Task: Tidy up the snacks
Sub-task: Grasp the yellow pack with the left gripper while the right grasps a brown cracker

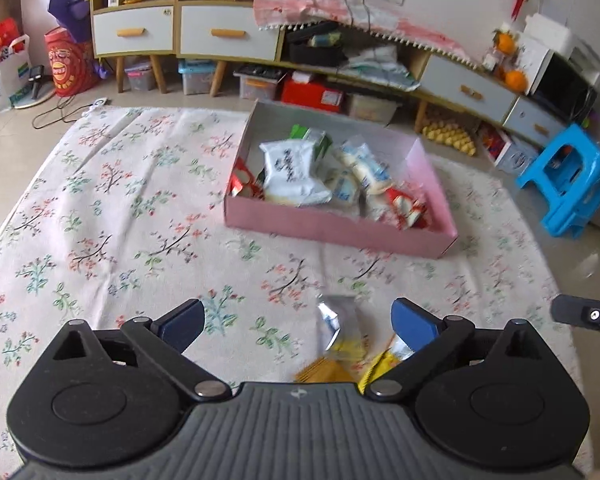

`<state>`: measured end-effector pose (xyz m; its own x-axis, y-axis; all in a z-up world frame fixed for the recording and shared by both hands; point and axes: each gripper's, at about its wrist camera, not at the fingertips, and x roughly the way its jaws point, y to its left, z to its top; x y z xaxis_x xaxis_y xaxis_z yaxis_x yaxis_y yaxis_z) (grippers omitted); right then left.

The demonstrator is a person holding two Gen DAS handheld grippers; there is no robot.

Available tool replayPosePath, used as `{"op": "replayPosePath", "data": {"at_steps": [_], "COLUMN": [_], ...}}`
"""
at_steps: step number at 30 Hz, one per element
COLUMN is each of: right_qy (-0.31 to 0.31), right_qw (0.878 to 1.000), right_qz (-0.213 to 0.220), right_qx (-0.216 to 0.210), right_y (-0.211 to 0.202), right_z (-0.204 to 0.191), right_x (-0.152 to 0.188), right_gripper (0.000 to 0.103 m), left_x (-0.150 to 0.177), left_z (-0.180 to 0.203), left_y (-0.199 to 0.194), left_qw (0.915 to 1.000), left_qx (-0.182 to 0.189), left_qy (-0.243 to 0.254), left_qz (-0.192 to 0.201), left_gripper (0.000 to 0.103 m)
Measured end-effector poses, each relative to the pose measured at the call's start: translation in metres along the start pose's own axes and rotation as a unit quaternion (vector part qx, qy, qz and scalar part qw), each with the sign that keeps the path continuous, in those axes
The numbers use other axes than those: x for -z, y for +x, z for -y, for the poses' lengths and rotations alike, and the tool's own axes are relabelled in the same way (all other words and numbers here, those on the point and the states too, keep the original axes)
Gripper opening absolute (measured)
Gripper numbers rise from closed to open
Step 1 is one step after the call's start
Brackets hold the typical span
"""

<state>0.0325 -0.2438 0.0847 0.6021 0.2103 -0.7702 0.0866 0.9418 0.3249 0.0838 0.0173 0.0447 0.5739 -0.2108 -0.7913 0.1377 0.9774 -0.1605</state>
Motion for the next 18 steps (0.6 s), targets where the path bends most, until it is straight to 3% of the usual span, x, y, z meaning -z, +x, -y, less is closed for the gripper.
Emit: {"op": "replayPosePath", "data": {"at_steps": [9, 18], "right_qy": [0.007, -0.011], "right_qw": [1.0, 0.999], "right_qz": [-0.019, -0.032], "right_qx": [0.005, 0.012], "right_y": [0.01, 0.019], "right_z": [0.009, 0.0], "right_x": [0.004, 0.008], "right_gripper": [0.088, 0.088], "left_x": [0.009, 0.042], "left_z": [0.009, 0.04], "left_y": [0.011, 0.016], "left_qw": [0.9996, 0.9934], "left_qx": [0.017, 0.071], "left_qy": [0.014, 0.082], "left_qz": [-0.014, -0.036], "left_gripper": [0.1, 0.096]}}
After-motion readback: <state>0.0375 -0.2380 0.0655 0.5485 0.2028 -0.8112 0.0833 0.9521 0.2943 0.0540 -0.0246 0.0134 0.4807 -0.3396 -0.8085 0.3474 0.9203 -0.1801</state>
